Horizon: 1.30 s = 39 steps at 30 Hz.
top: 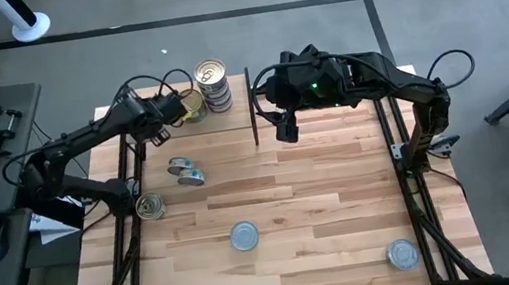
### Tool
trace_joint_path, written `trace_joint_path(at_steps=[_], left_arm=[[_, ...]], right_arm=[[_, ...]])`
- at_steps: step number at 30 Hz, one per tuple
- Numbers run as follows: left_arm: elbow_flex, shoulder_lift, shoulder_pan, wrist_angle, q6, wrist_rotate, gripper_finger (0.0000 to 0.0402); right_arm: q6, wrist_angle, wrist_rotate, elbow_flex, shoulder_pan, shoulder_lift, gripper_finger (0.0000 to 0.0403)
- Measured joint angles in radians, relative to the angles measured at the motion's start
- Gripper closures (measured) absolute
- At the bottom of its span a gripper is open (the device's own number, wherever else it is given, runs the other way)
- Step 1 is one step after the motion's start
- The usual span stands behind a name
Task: Stack canned seafood by type on shelf
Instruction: Put the green-white tuna can on the shelf, then stack the green-white tuna can on top of the green-white tuna can on the shelf
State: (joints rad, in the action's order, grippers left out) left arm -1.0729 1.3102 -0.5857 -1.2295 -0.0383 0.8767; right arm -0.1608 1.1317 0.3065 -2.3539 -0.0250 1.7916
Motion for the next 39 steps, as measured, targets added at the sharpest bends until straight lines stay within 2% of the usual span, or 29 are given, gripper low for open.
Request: trace_joint_path(at_steps=[4, 12, 14, 19, 26, 29, 33, 39], left_arm=[[0.0, 0.0, -0.004, -0.006, 0.0, -0.071, 0.0204], [-0.039, 0.0, -0.023, -0.016, -0.046, -0.101, 0.0203], [-0.066, 0.0, -0.045, -0.015, -0.045, -0.139, 0.0203], [-0.109, 0.0, -0.099, -0.031, -0.003, -0.295, 0.0202], [-0.131, 0.0, -0.135, -0.104, 0.032, -0.298, 0.0202], [-0.191, -0.005, -0.125, -0.118, 0.089, -0.378, 0.0202], [-0.246, -0.053, -0.042, -0.131, 0.139, -0.543, 0.0202], [-0.205, -0.178, 0.28, -0.194, 0.207, -0.647, 0.0202]], right_arm=[[-0.001, 0.0, 0.0, 0.0, -0.002, 0.0, 0.0155], [0.003, 0.0, 0.0, 0.0, -0.002, 0.0, 0.0155], [0.003, 0.0, 0.0, 0.0, -0.002, 0.0, 0.0155], [0.007, 0.0, 0.0, 0.0, -0.002, 0.0, 0.0155], [0.005, 0.0, 0.0, 0.0, -0.002, 0.0, 0.0155], [0.004, 0.0, 0.0, 0.0, -0.002, 0.0, 0.0155], [0.004, 0.0, 0.0, 0.0, -0.002, 0.0, 0.0155], [-0.003, 0.005, 0.0, 0.0, -0.002, 0.0, 0.0155]])
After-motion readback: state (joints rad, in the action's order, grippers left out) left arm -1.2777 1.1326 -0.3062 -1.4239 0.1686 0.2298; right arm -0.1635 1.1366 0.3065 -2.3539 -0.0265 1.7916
